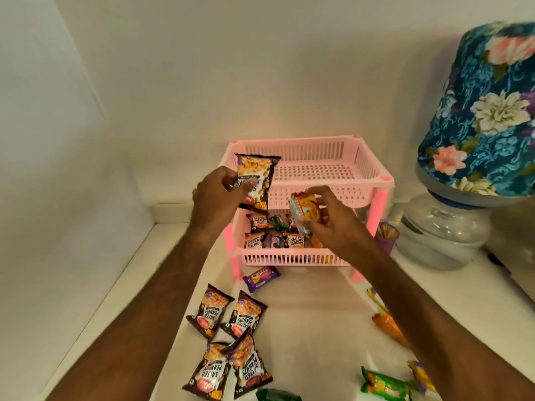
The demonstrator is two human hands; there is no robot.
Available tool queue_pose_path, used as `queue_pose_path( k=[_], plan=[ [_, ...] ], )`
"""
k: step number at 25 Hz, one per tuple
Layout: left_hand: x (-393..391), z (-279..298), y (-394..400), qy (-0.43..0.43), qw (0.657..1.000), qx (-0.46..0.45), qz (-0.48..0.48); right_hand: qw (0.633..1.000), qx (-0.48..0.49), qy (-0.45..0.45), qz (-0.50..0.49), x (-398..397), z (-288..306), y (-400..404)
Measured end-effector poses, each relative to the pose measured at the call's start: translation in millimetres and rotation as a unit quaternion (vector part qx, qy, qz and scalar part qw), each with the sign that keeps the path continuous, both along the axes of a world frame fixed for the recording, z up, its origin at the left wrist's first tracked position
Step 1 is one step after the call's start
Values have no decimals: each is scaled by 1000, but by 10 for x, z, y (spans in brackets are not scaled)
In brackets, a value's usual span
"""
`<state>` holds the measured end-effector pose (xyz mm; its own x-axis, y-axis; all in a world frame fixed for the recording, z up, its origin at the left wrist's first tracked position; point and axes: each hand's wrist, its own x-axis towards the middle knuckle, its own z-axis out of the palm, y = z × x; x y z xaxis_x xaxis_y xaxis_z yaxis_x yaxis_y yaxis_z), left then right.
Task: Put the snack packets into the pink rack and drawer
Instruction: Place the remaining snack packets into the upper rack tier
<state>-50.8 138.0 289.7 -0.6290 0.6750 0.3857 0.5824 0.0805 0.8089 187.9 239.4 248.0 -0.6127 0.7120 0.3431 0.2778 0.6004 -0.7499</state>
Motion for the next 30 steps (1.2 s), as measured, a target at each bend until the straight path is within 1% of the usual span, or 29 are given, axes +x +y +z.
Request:
queue_pose_path(
  k=[3,5,8,11,14,17,19,23,24,27,28,30],
  plan=[
    [-250,254,293,54,998,4,30,999,26,26,12,-240,444,169],
    [-399,353,484,92,994,-8,54,999,22,43,13,-440,649,315],
    [-573,380,749,136,986,-57,71,998,22,53,1,-749,833,543],
    [-685,290,964,175,975,-108,81,999,31,36,-5,-1019,867,765],
    [-776,146,1141,233,951,-190,74,999,22,-39,-17,-1242,791,953],
    [-861,67,1263,293,910,-287,52,991,-24,-130,-17,-1405,665,1083],
    [-913,44,1329,327,888,-320,39,983,-42,-180,-9,-1488,586,1145],
    [-967,53,1398,359,857,-370,18,971,-45,-235,-9,-1648,487,1188],
    [-983,60,1408,355,853,-384,9,965,-33,-259,-13,-1681,481,1193],
    [-1037,63,1425,302,856,-417,-34,950,-2,-310,-23,-1756,474,1220],
    [-1046,66,1415,302,855,-418,-44,947,2,-320,-25,-1776,476,1227],
    [-1029,99,1390,343,853,-391,-48,940,7,-341,-24,-1803,480,1245]
  ],
)
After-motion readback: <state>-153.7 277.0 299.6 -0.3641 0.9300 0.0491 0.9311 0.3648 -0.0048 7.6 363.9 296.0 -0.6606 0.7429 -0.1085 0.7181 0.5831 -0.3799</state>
